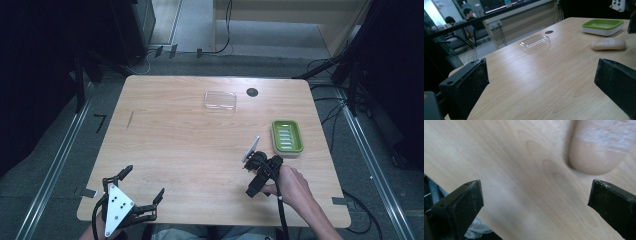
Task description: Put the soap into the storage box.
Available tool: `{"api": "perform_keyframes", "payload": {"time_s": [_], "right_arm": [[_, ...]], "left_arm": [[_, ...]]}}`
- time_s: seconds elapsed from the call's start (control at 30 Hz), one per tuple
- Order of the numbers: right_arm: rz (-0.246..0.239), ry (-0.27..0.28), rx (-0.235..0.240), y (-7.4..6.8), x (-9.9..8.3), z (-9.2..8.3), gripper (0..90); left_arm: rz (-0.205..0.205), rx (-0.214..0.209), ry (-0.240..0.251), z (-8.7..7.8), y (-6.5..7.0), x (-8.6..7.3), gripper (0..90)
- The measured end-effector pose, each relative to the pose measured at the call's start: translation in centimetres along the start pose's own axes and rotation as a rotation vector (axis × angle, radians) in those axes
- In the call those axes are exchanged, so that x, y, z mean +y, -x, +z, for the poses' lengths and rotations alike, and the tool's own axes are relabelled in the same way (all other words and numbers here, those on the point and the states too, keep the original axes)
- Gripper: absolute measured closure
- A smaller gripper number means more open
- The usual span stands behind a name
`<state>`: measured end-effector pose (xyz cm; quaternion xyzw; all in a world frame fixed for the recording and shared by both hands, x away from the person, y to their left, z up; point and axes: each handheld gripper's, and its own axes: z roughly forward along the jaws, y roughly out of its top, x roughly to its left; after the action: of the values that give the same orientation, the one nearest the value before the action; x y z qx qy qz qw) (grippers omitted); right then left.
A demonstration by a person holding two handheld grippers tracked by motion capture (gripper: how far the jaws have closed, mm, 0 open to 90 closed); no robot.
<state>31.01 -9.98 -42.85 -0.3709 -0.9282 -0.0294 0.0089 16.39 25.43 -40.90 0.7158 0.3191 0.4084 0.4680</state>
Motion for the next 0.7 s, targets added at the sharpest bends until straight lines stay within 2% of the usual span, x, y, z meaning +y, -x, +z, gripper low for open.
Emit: {"api": "perform_keyframes", "payload": {"time_s": [0.5, 0.7], "right_arm": [[0.055, -0.006, -0.007, 2.2, 1.0, 0.4, 0.0], [0.071, 0.007, -0.008, 3.0, 1.4, 0.5, 0.0]], "left_arm": [[-0.002, 0.0, 0.001, 0.1, 0.0, 0.0, 0.0], [0.001, 0.0, 0.0, 0.1, 0.0, 0.0, 0.0]]}}
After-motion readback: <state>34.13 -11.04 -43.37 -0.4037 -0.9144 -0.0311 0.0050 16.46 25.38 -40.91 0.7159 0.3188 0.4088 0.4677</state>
